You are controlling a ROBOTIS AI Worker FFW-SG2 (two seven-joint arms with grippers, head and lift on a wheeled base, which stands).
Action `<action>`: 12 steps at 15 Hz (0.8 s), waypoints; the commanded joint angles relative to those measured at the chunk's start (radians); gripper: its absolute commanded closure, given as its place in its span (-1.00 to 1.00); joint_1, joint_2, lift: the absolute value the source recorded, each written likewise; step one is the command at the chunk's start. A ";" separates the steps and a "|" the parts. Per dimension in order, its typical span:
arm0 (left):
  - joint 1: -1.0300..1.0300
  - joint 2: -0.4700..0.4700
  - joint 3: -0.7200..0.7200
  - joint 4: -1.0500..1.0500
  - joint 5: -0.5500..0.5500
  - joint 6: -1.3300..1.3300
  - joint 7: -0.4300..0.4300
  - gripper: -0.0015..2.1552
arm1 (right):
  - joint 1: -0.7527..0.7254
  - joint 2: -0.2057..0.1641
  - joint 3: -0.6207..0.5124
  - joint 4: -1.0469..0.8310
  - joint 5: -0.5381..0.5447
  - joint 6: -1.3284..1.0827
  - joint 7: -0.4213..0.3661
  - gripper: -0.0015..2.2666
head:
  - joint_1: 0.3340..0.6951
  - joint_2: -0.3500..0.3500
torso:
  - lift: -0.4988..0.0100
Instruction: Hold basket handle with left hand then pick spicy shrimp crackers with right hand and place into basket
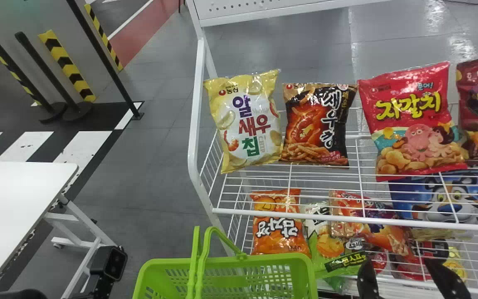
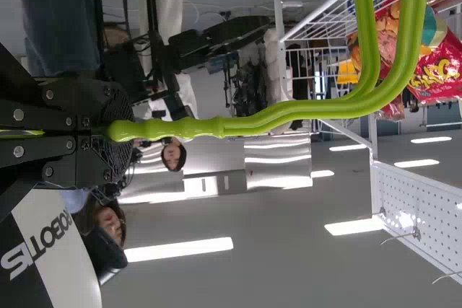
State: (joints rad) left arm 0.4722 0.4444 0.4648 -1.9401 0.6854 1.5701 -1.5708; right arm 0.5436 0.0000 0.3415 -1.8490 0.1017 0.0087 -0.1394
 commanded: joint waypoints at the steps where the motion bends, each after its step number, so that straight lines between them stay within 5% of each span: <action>1: 0.000 -0.003 0.000 0.000 -0.001 0.001 -0.010 0.98 | -0.091 0.001 0.044 -0.001 0.004 0.098 -0.020 -0.89 | 1.00 0.96 | 0.93; 12: 0.000 -0.004 0.002 0.000 -0.009 0.001 -0.010 0.98 | -0.534 0.001 0.152 0.189 -0.031 0.359 -0.100 -0.89 | 1.00 1.00 | 0.93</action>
State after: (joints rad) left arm 0.4725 0.4402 0.4664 -1.9405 0.6773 1.5701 -1.5708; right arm 0.0645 0.0000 0.4865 -1.6959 0.0717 0.3506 -0.2384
